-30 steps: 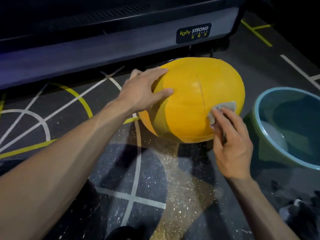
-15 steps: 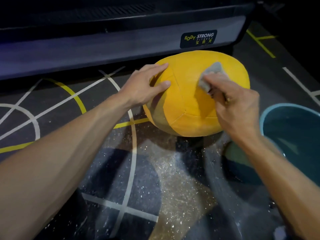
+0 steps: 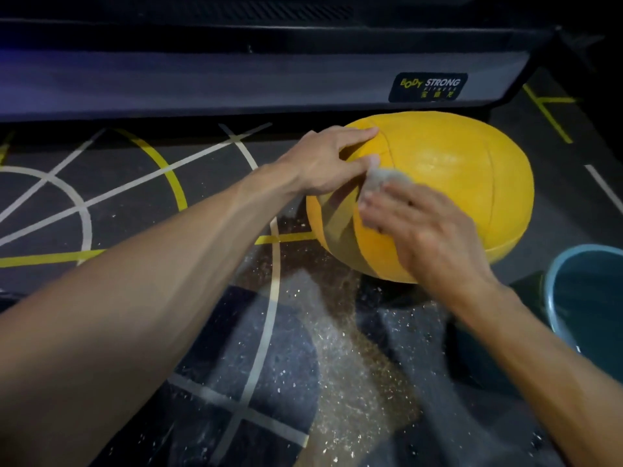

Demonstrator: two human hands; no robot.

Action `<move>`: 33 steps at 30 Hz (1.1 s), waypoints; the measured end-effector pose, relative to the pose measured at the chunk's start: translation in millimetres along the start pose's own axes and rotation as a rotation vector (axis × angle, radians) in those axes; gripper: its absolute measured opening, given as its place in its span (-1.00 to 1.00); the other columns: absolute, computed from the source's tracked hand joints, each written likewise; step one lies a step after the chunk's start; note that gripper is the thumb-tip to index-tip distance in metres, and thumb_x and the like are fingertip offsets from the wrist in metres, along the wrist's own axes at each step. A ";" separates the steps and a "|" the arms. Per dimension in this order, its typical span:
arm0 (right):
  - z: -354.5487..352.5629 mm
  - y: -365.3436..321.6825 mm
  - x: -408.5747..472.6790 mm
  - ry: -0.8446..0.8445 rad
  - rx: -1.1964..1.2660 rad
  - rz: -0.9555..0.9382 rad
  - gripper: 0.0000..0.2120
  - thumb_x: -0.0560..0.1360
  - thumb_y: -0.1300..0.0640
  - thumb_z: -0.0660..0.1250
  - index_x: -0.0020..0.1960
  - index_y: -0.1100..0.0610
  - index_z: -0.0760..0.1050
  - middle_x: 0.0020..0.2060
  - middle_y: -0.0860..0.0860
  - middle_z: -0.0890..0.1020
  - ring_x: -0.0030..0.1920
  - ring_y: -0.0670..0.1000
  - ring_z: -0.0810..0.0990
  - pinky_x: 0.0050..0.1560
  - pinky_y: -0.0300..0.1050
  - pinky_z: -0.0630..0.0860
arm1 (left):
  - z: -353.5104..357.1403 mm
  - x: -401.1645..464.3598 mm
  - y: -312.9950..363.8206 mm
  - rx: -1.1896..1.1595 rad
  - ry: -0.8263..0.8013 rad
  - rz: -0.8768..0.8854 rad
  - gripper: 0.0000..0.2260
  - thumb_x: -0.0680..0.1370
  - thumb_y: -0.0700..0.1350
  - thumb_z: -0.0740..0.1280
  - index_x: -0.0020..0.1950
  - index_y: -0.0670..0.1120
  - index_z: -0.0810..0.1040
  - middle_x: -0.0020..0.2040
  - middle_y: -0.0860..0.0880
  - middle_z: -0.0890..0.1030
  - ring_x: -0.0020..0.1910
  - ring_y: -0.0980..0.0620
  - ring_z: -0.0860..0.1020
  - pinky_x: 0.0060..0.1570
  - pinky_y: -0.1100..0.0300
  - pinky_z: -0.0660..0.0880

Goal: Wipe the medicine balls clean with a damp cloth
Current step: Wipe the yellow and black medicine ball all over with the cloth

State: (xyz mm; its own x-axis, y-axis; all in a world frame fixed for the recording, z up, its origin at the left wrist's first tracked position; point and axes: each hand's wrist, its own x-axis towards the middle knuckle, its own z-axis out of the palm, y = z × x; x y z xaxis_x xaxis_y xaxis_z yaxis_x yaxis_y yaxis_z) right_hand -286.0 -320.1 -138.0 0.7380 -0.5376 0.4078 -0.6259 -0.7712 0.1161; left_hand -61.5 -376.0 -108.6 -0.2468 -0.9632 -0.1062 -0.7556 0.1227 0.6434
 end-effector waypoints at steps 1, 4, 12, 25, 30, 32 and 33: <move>0.1 0.6 7.8 0.064 0.022 0.081 -0.74 0.63 0.26 0.30 0.28 0.15 0.63 0.29 0.06 0.65 0.36 0.17 0.56 0.30 0.20 0.54 | -1.2 1.1 3.6 -0.023 -0.013 -0.010 -0.54 0.72 0.23 0.03 0.61 0.18 0.30 0.61 0.09 0.29 0.60 0.02 0.21 0.57 -0.02 0.01; 17.3 -28.6 6.0 0.026 0.014 0.064 -0.67 0.49 0.36 0.44 0.24 0.21 0.64 0.28 0.12 0.64 0.40 0.17 0.52 0.37 0.21 0.50 | -4.4 1.2 8.8 -0.102 -0.026 -0.046 -0.46 0.71 0.27 -0.18 0.58 0.21 0.36 0.62 0.08 0.30 0.61 -0.02 0.21 0.60 -0.10 0.01; 4.2 -32.4 4.0 -0.284 -0.067 -0.234 -0.66 0.45 0.29 0.40 0.22 0.19 0.64 0.23 0.13 0.67 0.34 0.16 0.57 0.43 0.16 0.45 | -7.6 -1.4 12.7 -0.220 -0.078 -0.079 -0.40 0.70 0.24 -0.30 0.56 0.22 0.36 0.66 0.06 0.19 0.64 -0.03 0.13 0.62 -0.07 -0.07; 30.4 -57.5 -60.9 -0.520 0.017 -0.105 -0.76 0.51 0.16 0.26 0.02 0.07 0.70 0.01 0.00 0.72 0.21 0.07 0.63 0.46 -0.07 0.19 | -13.7 -8.2 6.6 -0.474 -0.120 -0.151 -0.31 0.68 0.28 -0.31 0.51 0.13 0.48 0.64 -0.01 0.26 0.60 -0.07 0.21 0.55 -0.02 0.07; -46.3 -58.8 -42.1 0.089 0.341 0.312 -0.68 0.54 0.45 0.37 0.18 0.14 0.68 0.15 -0.03 0.69 0.26 -0.03 0.60 0.35 -0.03 0.52 | -8.0 -11.6 -3.5 -0.524 -0.085 -0.112 -0.37 0.71 0.26 -0.24 0.46 0.15 0.52 0.59 0.03 0.36 0.50 0.06 0.32 0.33 0.20 0.13; -64.2 -35.6 -34.8 0.284 0.345 0.494 -0.65 0.57 0.45 0.30 0.20 0.13 0.65 0.13 -0.01 0.70 0.23 0.02 0.64 0.24 0.10 0.59 | 0.6 -16.9 -9.3 -0.539 0.035 -0.084 -0.49 0.73 0.21 -0.07 0.36 0.12 0.61 0.43 0.10 0.52 0.33 0.16 0.43 0.21 0.41 0.24; -67.9 -21.1 -32.6 0.348 0.325 0.597 -0.63 0.56 0.43 0.29 0.24 0.11 0.64 0.16 -0.01 0.69 0.23 0.03 0.64 0.21 0.15 0.59 | 5.9 -20.5 -12.9 -0.573 0.124 -0.082 -0.60 0.73 0.18 0.07 0.30 0.11 0.66 0.32 0.15 0.58 0.26 0.19 0.50 0.11 0.49 0.33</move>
State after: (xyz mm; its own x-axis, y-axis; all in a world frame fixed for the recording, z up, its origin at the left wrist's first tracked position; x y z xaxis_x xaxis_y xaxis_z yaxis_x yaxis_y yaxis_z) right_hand -314.0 -263.2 -92.3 0.1413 -0.7980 0.5859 -0.7481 -0.4737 -0.4647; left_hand -50.3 -356.5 -119.2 -0.1025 -0.9891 -0.1056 -0.3123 -0.0688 0.9475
